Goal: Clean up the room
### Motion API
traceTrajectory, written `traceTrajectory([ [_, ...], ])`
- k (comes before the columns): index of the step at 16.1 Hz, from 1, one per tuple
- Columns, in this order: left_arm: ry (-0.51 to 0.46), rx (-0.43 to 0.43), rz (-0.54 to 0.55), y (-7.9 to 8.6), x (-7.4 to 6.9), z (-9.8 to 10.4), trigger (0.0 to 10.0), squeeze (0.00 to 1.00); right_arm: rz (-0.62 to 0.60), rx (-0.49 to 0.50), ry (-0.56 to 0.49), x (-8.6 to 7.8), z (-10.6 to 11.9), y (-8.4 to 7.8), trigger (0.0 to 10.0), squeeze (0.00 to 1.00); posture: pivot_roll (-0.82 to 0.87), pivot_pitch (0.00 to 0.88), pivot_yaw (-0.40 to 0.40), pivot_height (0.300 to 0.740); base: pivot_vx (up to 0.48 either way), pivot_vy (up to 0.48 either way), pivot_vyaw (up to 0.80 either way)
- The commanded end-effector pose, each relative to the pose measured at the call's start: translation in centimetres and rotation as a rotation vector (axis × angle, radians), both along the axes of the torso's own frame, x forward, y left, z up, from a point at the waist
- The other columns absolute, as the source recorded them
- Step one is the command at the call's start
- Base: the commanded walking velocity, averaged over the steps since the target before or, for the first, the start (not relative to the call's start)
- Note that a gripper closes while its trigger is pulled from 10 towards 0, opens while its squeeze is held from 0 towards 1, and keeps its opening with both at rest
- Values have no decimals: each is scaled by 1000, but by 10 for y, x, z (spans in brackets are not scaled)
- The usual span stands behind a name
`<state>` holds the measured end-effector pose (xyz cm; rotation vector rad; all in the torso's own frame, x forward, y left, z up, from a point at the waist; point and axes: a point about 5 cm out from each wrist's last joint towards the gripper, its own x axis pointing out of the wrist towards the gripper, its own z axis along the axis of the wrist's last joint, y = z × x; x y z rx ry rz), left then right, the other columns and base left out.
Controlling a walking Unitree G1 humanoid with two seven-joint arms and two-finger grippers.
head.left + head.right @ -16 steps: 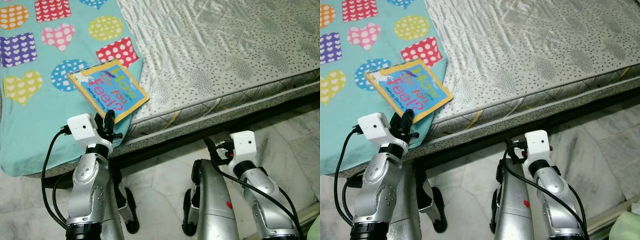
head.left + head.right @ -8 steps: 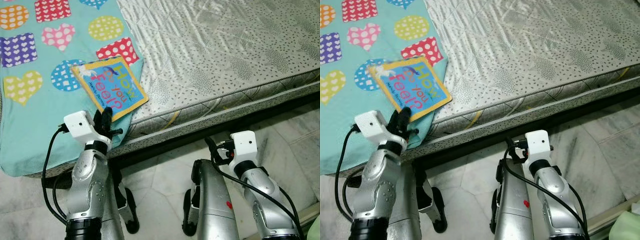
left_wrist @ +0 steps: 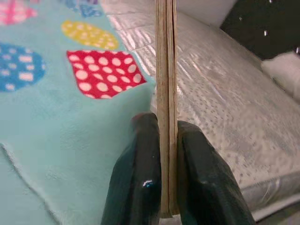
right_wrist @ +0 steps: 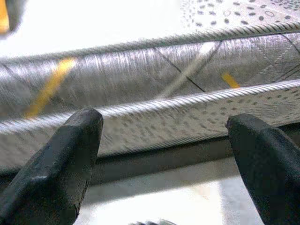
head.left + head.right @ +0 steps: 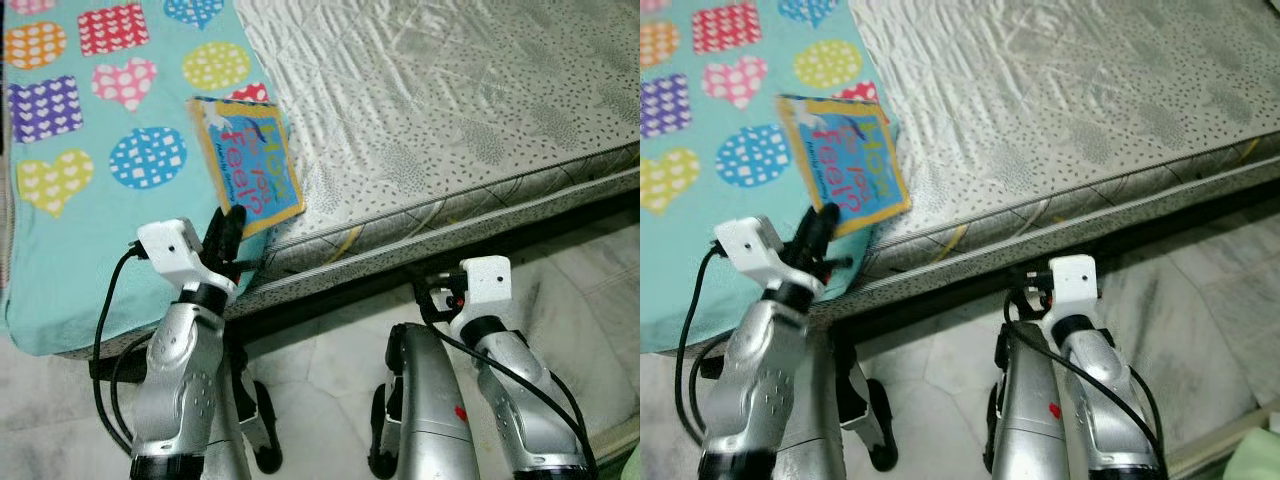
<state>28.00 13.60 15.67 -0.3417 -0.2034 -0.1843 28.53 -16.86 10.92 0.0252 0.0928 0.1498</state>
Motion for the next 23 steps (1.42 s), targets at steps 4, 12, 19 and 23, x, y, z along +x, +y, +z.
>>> traceTrajectory([
  [4, -20, 166, 62, 12, -26, 2, 0, 0, -9, 257, 59, -2, 4, 13, 10000, 0, -144, 179, 15, 552, 0, 0, 0],
  [12, 12, 226, 9, -2, -42, -14, 0, 0, -27, 356, 16, 8, 21, 17, 10000, 0, -142, 131, 22, 574, 0, 0, 0],
  [19, 19, 230, -6, -5, -40, -16, 0, 0, -47, 366, -28, 19, 32, 13, 10000, 0, -142, 130, 35, 615, 0, 0, 0],
  [23, 26, 230, -2, -5, -37, -18, 0, 0, -53, 363, -38, 22, 34, 12, 10000, 0, -140, 118, 37, 647, 0, 0, 0],
])
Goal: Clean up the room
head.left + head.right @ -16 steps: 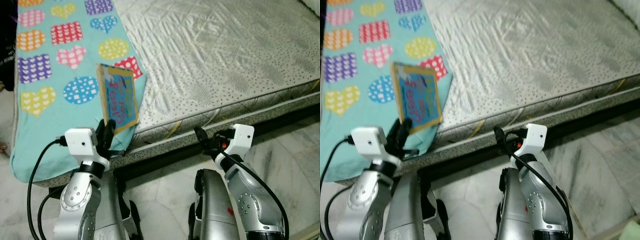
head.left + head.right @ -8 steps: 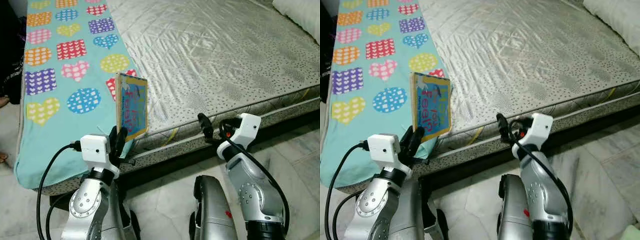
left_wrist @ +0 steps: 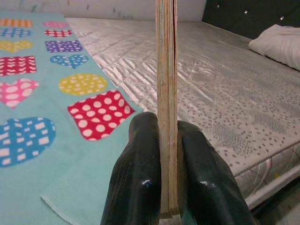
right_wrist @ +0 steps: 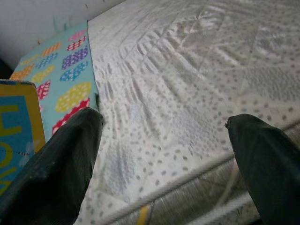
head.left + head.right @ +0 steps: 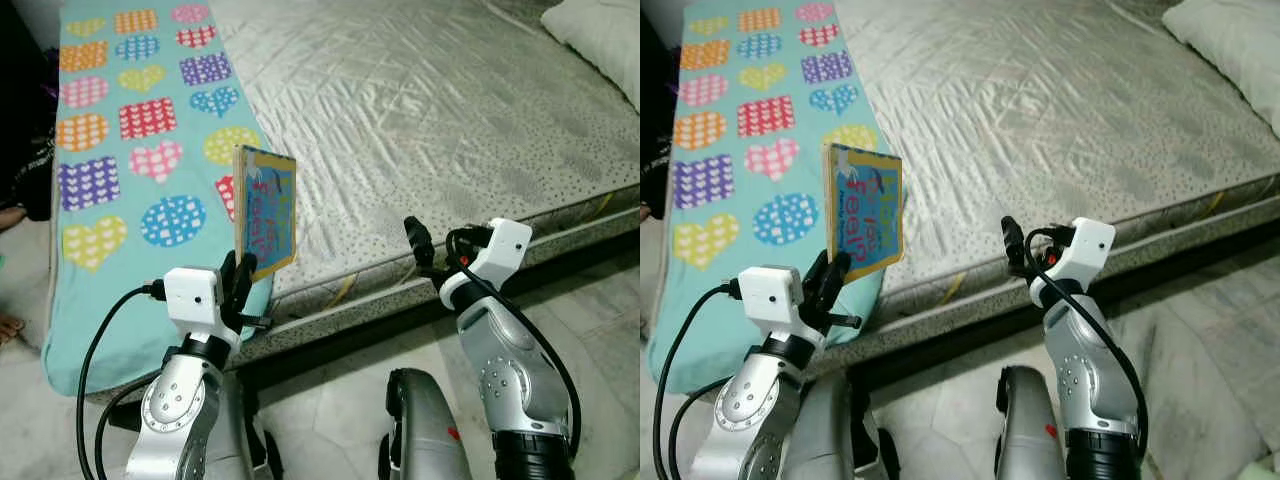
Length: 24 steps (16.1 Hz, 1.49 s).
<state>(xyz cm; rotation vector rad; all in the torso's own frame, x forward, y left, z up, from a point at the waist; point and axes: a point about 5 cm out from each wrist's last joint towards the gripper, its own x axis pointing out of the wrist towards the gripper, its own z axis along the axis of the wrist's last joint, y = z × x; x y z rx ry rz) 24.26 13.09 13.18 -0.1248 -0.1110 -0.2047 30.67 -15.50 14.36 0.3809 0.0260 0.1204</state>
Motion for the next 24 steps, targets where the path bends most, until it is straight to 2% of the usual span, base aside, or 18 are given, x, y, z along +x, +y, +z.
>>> traceTrajectory([
  [1, -43, 5, 5, 0, 1, 7, 0, 0, -8, 4, 1, 1, -1, -2, 10000, 0, -140, 115, 36, 651, 0, 0, 0],
  [8, -34, 8, 43, 7, 6, 5, 0, 0, -33, -12, -7, 1, -2, -7, 10000, 0, -136, 86, 45, 735, 0, 0, 0],
  [12, -45, 14, 64, 13, 11, 8, 0, 0, -27, -38, -17, 0, -1, -8, 10000, 0, -137, 92, 40, 740, 0, 0, 0],
  [13, -40, 26, 70, 14, 12, 7, 1451, 0, -26, -44, -19, 0, -1, -8, 10000, 0, -134, 94, 36, 740, 0, 0, 0],
  [14, -37, 34, 73, 14, 13, 7, 3922, 0, -26, -46, -19, 0, -2, -8, 10000, 0, -132, 94, 36, 740, 0, 0, 0],
  [15, -30, 48, 81, 15, 14, 7, 10000, 0, -26, -47, -17, 1, -3, -8, 10000, 0, -131, 91, 35, 740, 0, 0, 0],
  [18, 4, 146, 125, 21, 19, 0, 10000, 0, -15, -60, -12, 0, -8, -4, 10000, 0, -126, 64, 28, 740, 0, 0, 0],
  [19, 10, 171, 162, 28, 21, -1, 10000, 0, -13, -69, -26, 0, -7, -5, 10000, 0, -124, 48, 28, 740, 0, 0, 0],
  [23, -2, 256, 202, 37, 25, -1, 10000, 0, -47, -181, -126, -2, -2, -13, 10000, 0, -116, 33, 21, 740, 0, 0, 0],
  [24, 20, 269, 174, 39, 24, -7, 10000, 0, -74, -338, -166, -8, -6, -18, 10000, 0, -131, 40, 22, 740, 0, 0, 0],
])
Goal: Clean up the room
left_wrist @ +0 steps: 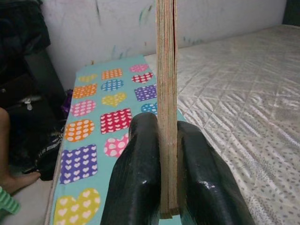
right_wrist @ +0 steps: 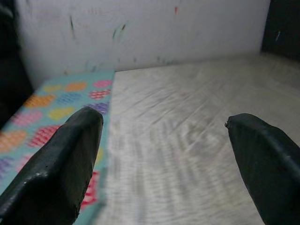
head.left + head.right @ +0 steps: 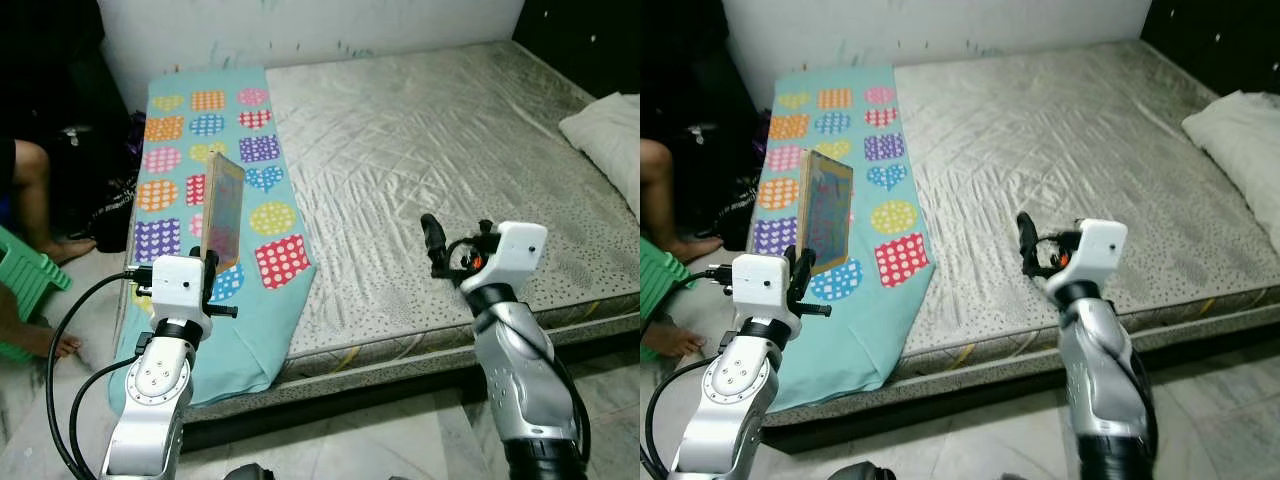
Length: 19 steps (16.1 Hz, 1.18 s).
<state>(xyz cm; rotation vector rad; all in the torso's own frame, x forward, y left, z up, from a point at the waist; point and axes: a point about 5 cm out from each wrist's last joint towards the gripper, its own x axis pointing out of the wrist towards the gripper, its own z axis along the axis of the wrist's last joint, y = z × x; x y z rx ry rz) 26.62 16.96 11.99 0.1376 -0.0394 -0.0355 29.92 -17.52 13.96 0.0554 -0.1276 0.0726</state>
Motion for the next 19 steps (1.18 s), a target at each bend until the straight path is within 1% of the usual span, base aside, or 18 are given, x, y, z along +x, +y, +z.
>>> traceTrajectory([
  [1, -9, -7, -17, 0, -1, 1, 10000, 0, -2, -78, -20, -4, -4, 1, 10000, 0, -137, 44, 22, 740, 0, 0, 0],
  [2, 13, -26, -18, -1, -4, -2, 10000, 0, -3, -103, -59, -8, -6, -1, 10000, 0, -139, 49, 23, 740, 0, 0, 0],
  [3, 7, -30, -22, -3, -8, -2, 10000, 0, -41, -142, -77, -15, -10, -7, 10000, 0, -144, 60, 21, 740, 0, 0, 0],
  [4, 5, -38, -17, -5, -13, -2, 10000, 0, -69, -143, -49, -21, -14, -12, 10000, 0, -151, 70, 27, 740, 0, 0, 0],
  [5, -4, -36, -14, -5, -15, -1, 10000, 0, -65, -141, -58, -25, -15, -12, 10000, 0, -152, 71, 28, 740, 0, 0, 0],
  [6, -11, -54, -30, -6, -18, -1, 10000, 0, -45, -131, -49, -28, -16, -11, 10000, 0, -156, 77, 32, 740, 0, 0, 0],
  [7, -14, -75, -4, -4, -23, -2, 10000, 0, -44, -131, -42, -31, -17, -10, 10000, 0, -161, 86, 35, 740, 0, 0, 0],
  [8, -3, -116, 23, -2, -25, -4, 10000, 0, -44, -124, -32, -31, -20, -11, 10000, 0, -161, 89, 33, 740, 0, 0, 0],
  [10, -11, -153, 65, 2, -27, -4, 10000, 0, -33, -88, -18, -31, -21, -9, 10000, 0, -154, 91, 27, 740, 0, 0, 0],
  [12, -11, -185, 86, 0, -25, -3, 10000, 0, -1, -74, -5, -29, -20, -4, 10000, 0, -146, 92, 16, 740, 0, 0, 0],
  [15, -8, -197, 78, -3, -27, -2, 10000, 0, 15, -74, -7, -27, -18, -1, 10000, 0, -141, 110, 12, 740, 0, 0, 0],
  [17, -5, -199, 75, -3, -28, -1, 10000, 0, 31, -133, 2, -28, -20, 0, 10000, 0, -135, 118, 14, 740, 0, 0, 0],
  [18, -3, -203, 71, -4, -26, -1, 10000, 0, 33, -112, 10, -28, -21, 1, 10000, 0, -131, 119, 9, 740, 0, 0, 800],
  [19, -4, -206, 69, -5, -26, 0, 10000, 0, 35, -115, 9, -27, -21, 2, 10000, 0, -132, 120, 8, 740, 0, 0, 800],
])
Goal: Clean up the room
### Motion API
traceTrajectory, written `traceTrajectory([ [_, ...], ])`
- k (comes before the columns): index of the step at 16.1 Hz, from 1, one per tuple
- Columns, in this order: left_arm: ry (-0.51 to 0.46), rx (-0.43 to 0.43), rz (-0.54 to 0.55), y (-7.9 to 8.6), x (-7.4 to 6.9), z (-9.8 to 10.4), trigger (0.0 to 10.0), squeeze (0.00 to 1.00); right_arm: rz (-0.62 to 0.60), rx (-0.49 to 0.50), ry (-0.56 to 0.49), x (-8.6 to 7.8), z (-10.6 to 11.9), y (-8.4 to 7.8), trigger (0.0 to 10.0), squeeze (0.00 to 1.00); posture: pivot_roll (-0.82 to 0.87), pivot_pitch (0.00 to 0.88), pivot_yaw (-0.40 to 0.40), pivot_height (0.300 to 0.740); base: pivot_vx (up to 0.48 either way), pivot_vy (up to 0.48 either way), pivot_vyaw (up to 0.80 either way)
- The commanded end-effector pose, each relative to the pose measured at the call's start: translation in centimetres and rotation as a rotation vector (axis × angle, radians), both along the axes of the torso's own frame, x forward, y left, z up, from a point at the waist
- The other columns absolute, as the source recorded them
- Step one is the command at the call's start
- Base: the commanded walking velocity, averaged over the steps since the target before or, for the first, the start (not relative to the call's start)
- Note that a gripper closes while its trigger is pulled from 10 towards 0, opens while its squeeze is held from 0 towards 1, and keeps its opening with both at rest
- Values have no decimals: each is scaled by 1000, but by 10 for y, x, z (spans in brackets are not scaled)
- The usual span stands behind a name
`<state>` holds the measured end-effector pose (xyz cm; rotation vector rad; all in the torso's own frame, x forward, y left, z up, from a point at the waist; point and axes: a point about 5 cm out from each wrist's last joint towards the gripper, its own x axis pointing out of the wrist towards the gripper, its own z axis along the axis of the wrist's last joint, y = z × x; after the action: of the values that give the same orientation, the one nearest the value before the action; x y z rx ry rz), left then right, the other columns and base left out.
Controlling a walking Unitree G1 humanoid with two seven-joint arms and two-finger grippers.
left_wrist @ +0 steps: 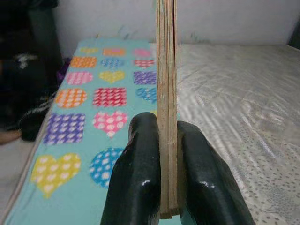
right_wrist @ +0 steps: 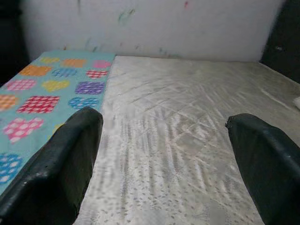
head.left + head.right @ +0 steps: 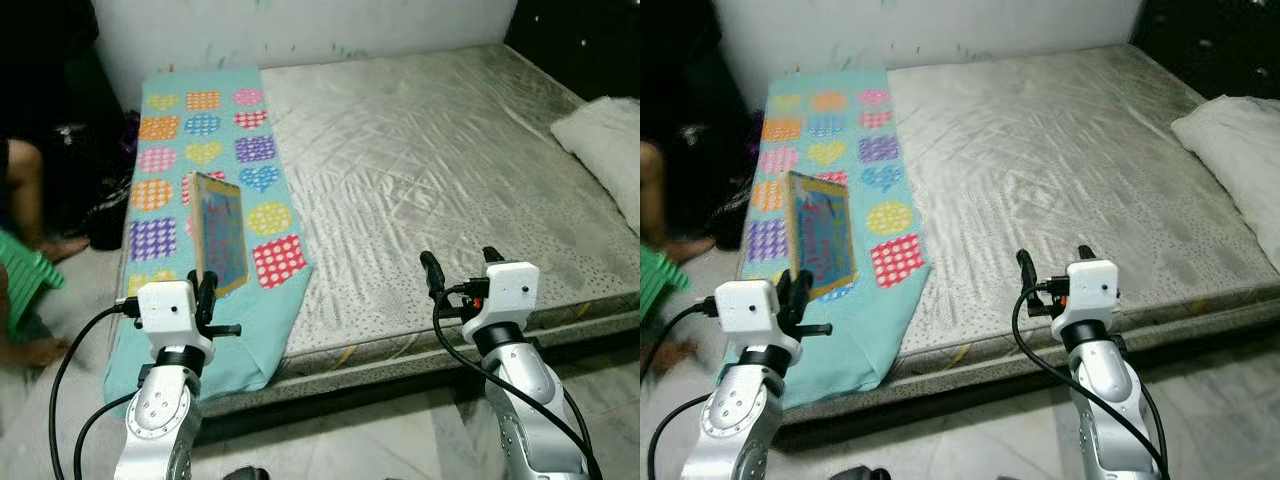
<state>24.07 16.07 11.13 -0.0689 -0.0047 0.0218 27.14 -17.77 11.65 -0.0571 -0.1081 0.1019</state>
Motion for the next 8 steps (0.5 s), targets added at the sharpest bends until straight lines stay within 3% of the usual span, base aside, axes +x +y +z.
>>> traceTrajectory([
  [1, -37, -13, 11, 3, 1, 9, 10000, 0, 20, 4, -8, 1, 3, 6, 10000, 0, -132, 119, 7, 740, 0, 0, 800],
  [2, -36, -21, 5, 2, 1, 9, 10000, 0, 23, 3, -9, 1, 4, 7, 10000, 0, -133, 119, 6, 740, 0, 0, 800],
  [6, -60, -61, -77, -8, 0, 14, 10000, 0, 20, 27, -10, 4, 5, 5, 10000, 0, -135, 117, 4, 740, 0, 0, 0],
  [8, -61, -65, -82, -9, 1, 14, 10000, 0, 22, 30, -12, 5, 5, 6, 10000, 0, -136, 119, 2, 740, 274, 0, 0],
])
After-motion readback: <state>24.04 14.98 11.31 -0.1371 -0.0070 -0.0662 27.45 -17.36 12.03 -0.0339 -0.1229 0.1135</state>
